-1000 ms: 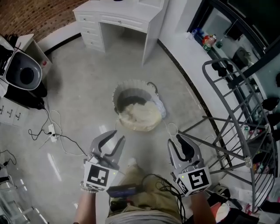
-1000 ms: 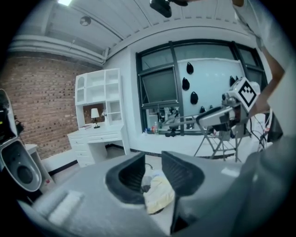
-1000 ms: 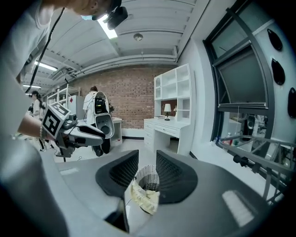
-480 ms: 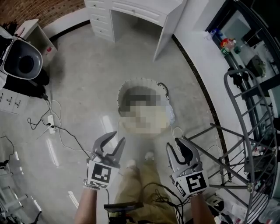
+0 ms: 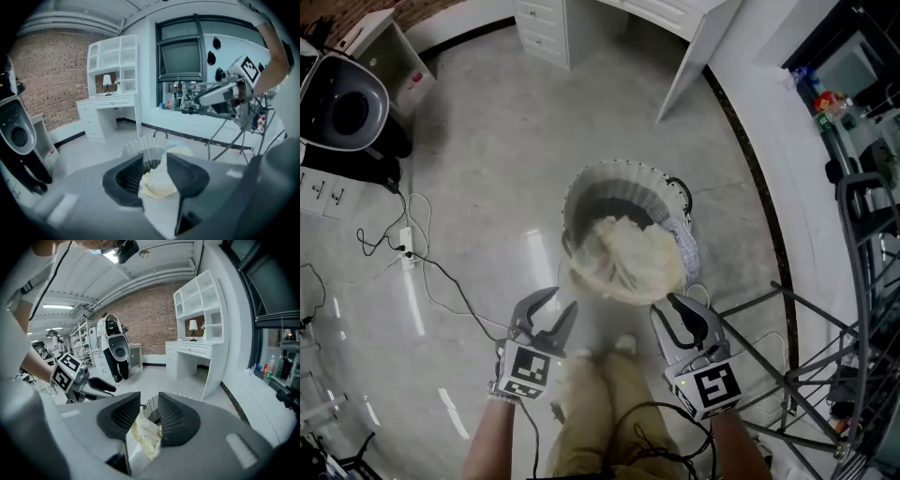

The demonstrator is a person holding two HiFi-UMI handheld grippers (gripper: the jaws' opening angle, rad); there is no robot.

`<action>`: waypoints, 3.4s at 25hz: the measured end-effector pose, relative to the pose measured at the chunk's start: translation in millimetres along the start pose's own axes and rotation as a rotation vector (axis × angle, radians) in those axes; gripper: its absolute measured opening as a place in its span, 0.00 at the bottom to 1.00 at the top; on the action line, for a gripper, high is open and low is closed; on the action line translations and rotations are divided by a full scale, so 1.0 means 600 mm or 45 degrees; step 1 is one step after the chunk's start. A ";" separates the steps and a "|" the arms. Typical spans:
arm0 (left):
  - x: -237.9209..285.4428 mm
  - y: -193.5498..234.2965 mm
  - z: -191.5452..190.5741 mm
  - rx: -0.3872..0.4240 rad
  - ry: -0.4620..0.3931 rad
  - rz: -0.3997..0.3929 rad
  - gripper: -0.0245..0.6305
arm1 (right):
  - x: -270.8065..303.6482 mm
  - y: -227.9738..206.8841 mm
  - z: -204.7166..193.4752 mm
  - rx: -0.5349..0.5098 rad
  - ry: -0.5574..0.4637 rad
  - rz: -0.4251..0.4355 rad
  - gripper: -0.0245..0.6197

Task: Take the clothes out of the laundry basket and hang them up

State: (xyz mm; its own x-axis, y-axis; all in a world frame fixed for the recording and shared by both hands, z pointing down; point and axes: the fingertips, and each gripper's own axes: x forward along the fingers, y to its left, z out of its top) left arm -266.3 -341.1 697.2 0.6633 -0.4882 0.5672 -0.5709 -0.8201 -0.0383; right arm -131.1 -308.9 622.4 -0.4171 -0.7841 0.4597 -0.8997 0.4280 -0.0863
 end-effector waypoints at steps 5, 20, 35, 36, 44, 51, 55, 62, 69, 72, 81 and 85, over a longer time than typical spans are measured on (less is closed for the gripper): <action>0.073 0.017 -0.085 -0.016 0.045 0.020 0.27 | 0.054 -0.003 -0.055 -0.047 0.005 0.066 0.20; 0.262 0.053 -0.282 0.037 0.207 0.091 0.21 | 0.144 -0.049 -0.172 -0.084 -0.017 0.083 0.20; 0.153 0.025 -0.076 0.056 0.129 0.027 0.07 | 0.083 -0.046 -0.040 -0.077 0.015 0.088 0.20; 0.145 0.022 -0.053 0.069 0.119 0.017 0.07 | 0.075 -0.046 -0.027 -0.079 0.014 0.084 0.20; 0.065 -0.004 0.140 0.211 0.047 -0.057 0.07 | -0.007 -0.039 0.101 -0.109 -0.012 0.047 0.20; -0.003 -0.034 0.287 0.344 -0.057 -0.085 0.07 | -0.072 -0.031 0.196 -0.250 -0.074 0.027 0.20; -0.031 -0.038 0.372 0.460 -0.130 -0.079 0.07 | -0.097 -0.032 0.248 -0.301 -0.126 0.003 0.20; -0.086 -0.049 0.486 0.613 -0.210 -0.073 0.07 | -0.127 -0.005 0.329 -0.362 -0.183 0.009 0.21; -0.134 -0.071 0.564 0.728 -0.285 -0.078 0.07 | -0.130 0.014 0.377 -0.442 -0.212 0.029 0.22; -0.145 -0.076 0.587 0.778 -0.299 -0.082 0.07 | -0.131 0.011 0.397 -0.431 -0.238 0.016 0.22; -0.170 -0.110 0.606 0.850 -0.336 -0.130 0.07 | -0.142 0.017 0.404 -0.477 -0.228 -0.014 0.09; -0.175 -0.118 0.600 0.813 -0.363 -0.142 0.09 | -0.162 0.007 0.413 -0.509 -0.234 -0.071 0.06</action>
State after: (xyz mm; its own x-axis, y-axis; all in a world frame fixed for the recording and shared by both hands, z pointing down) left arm -121.5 -339.2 344.0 0.8520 -0.3787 0.3615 -0.1549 -0.8419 -0.5168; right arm -126.2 -342.1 358.2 -0.4181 -0.8621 0.2862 -0.8156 0.4950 0.2996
